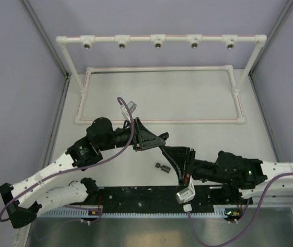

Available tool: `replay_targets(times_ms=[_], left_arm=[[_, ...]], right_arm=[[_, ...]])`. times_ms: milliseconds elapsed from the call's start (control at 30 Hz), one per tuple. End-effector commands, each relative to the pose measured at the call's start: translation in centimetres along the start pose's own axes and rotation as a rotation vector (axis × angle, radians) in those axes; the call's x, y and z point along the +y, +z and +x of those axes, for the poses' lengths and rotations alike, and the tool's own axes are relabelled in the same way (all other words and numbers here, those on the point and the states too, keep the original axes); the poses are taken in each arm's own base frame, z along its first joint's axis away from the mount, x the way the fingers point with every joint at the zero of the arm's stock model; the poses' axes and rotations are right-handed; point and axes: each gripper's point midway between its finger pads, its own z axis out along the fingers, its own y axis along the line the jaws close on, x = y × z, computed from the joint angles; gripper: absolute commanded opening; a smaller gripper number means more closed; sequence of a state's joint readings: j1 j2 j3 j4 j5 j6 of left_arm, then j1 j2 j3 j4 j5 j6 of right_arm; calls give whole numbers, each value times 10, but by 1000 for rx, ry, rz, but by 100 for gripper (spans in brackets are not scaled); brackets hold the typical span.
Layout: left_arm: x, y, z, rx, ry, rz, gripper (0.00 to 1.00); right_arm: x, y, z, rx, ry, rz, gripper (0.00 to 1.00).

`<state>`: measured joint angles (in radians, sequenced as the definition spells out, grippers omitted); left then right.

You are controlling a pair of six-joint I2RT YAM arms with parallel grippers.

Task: Install the water faucets
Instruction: Pick up the adaptor at the center of the board.

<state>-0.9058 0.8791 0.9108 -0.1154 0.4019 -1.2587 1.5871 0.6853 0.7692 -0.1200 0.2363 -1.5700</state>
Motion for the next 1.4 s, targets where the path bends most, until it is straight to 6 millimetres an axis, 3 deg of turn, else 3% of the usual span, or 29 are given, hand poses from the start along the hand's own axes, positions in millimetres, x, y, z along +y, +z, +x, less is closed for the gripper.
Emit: replay_targets(times_ms=[0,133,267,400,533,667,800,900,1200,1367], left_arm=[[-27,-9,-23,-152,130,154,0],[-28,-27,-46,-328,180,156,0],[-26,-46,-65,-492,208,182,0],[-32,-75,-80,-681,291,289,0],[-35,-90,-84,-764,379,317,0],[-49,-91,-78,-742,432,374,0],[-63,-88,-67,-693,467,459,0],[-67,-82,-59,-639,478,483,0],[-69,-81,-57,-626,495,493,0],[-69,-80,-58,-626,496,487,0]], right_arm=[[-54,-21,-13,-120,291,302,35],[-69,-37,-13,-225,613,513,45],[-68,-35,-10,-297,948,640,60],[-81,-37,12,-350,1475,841,59],[-75,-14,35,-173,1947,918,54],[-73,-8,40,-211,2199,988,49],[-66,8,44,-255,2427,907,48],[-66,17,50,-332,2507,820,48],[-65,43,33,-346,2517,654,49],[-67,47,30,-374,2526,633,43]])
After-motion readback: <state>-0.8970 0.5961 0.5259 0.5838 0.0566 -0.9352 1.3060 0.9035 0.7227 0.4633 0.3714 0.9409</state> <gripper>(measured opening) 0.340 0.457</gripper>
